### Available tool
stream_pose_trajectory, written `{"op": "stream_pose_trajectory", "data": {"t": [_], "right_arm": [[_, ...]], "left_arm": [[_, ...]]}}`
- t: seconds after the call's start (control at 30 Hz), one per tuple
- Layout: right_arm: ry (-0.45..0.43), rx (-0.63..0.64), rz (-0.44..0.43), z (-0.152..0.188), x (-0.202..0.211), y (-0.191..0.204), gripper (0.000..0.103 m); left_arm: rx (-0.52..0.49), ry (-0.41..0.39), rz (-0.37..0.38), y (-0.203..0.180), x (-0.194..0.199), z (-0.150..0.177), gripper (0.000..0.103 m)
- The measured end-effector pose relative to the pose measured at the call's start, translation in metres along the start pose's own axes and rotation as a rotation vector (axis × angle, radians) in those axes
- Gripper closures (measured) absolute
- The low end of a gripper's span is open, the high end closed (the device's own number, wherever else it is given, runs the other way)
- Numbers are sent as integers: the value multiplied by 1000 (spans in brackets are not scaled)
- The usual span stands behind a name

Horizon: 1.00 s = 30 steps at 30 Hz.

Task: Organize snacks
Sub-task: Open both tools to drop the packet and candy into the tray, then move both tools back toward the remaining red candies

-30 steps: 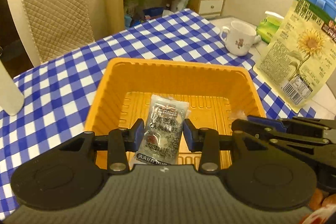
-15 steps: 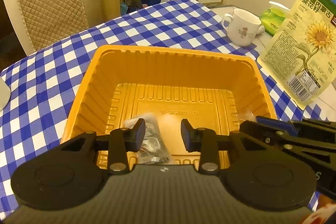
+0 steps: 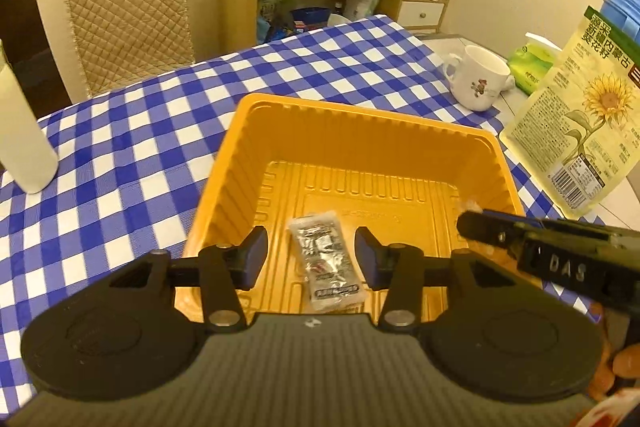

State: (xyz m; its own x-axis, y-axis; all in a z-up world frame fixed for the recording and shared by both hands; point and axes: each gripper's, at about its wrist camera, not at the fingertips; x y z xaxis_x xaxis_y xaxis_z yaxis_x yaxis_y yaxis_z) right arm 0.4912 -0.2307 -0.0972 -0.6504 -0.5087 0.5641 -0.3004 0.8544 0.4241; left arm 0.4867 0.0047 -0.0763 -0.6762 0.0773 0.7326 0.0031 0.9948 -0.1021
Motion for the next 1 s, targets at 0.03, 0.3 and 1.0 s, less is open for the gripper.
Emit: {"op": "stream_pose_trajectory", "data": {"t": [0.03, 0.3, 1.0], "right_arm": [[-2, -13, -5, -2, -1, 0, 81], [-69, -65, -7, -11, 13, -5, 40], [-34, 21, -71, 36, 101, 8, 39]], "left_arm": [[3, -1, -3, 1, 2, 1, 58], [32, -1, -6, 9, 17, 12, 53], [67, -30, -60, 17, 105, 69, 43]]}}
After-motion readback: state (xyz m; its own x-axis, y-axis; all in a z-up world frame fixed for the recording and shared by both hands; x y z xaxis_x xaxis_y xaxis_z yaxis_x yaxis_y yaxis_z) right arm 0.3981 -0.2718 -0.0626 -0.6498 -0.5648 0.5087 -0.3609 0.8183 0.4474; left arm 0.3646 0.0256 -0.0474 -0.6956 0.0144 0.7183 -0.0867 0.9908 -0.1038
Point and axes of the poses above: each gripper's, at about its wrist camera, not at the fingertips, and x roughly against the way its jaws point, y to its left, z to its underside, and after that the axes turned 3 degrees about -y, right-handed
